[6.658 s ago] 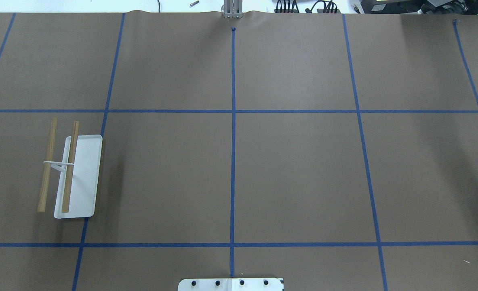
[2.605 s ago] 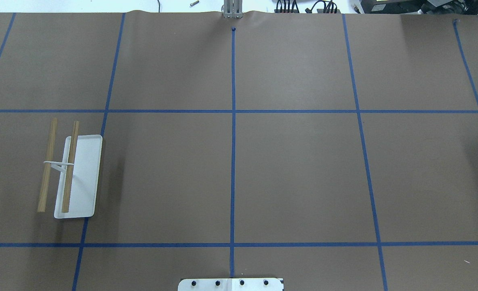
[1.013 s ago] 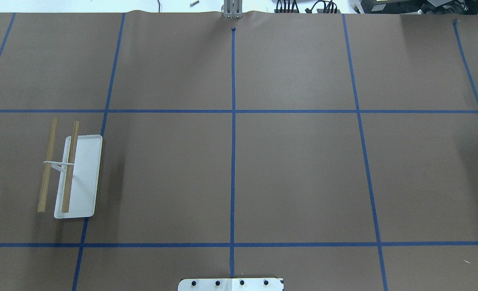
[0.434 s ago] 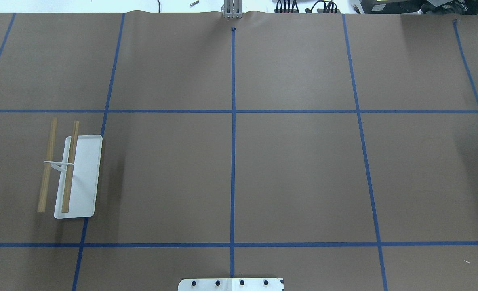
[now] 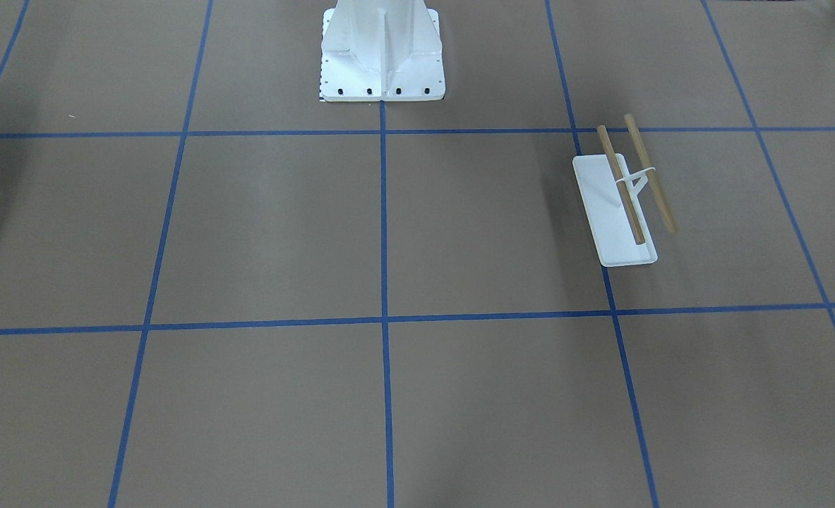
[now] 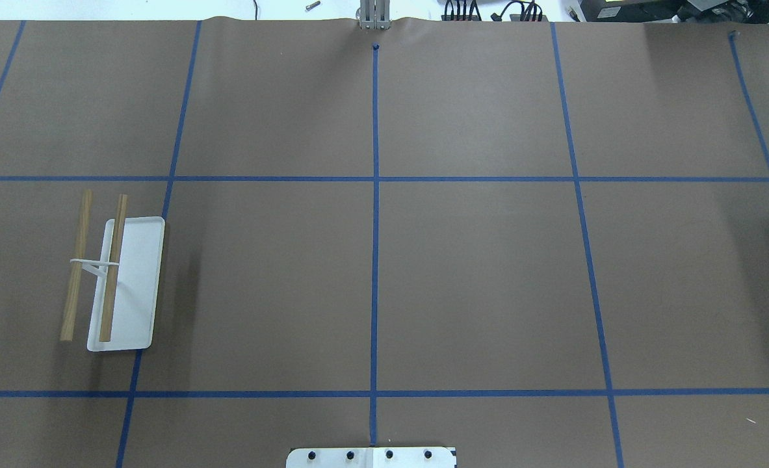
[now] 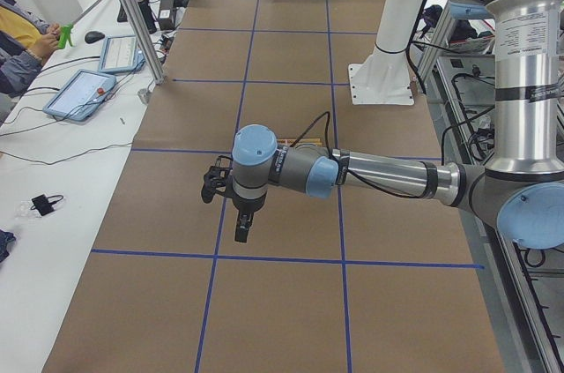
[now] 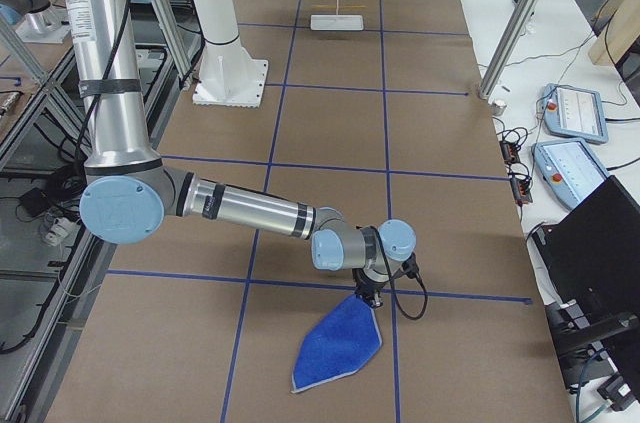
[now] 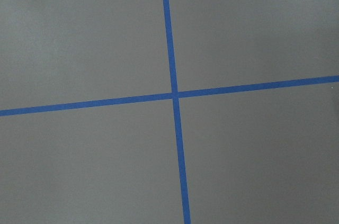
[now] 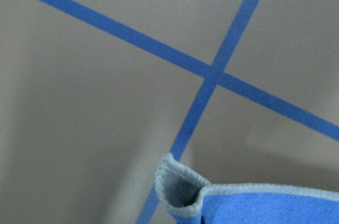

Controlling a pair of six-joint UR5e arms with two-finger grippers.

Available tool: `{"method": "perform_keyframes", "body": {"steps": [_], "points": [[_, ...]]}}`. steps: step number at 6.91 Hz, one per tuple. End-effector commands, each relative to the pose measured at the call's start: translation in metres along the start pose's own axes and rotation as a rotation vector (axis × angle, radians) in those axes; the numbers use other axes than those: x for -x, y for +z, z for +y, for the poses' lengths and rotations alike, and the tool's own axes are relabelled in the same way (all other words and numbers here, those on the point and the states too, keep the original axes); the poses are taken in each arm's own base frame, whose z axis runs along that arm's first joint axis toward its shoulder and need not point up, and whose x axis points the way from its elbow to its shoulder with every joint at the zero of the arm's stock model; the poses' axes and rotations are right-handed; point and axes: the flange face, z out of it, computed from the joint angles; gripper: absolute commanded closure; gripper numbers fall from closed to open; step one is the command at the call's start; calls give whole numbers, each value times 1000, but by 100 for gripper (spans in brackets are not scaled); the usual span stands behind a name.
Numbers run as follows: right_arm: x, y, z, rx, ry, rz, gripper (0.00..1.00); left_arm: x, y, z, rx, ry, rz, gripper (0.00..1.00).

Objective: Hang towel on rack

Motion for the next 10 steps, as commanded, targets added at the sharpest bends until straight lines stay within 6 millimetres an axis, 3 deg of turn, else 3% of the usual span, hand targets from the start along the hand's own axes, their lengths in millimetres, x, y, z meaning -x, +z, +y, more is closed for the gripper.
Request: {"method": "perform_keyframes", "body": {"steps": [1, 2, 3, 4, 6, 7, 8, 9, 10], "points": [[76, -97, -37, -103, 221, 6, 100, -19, 1, -3, -28, 55, 100, 2], [132, -108, -58, -130, 325, 4, 100, -37, -3, -14, -27, 10, 157, 2], [186, -120, -91, -166, 403, 13, 100, -69, -2, -32, -47, 36, 188, 2], [239, -132, -124, -195, 524, -23, 100, -116, 6, -52, -52, -6, 233, 2], [340, -161, -187, -245, 796, -118, 100, -258, 13, -110, -7, -137, 334, 3], [403, -183, -218, -276, 981, -187, 100, -313, 9, -139, 21, -247, 375, 3], [441, -208, -236, -294, 1103, -229, 100, -374, 15, -151, 84, -355, 408, 3], [478, -232, -251, -311, 1214, -251, 100, -415, 18, -155, 139, -466, 422, 3], [505, -250, -261, -363, 1311, -270, 100, -441, 15, -166, 185, -632, 427, 3]]}}
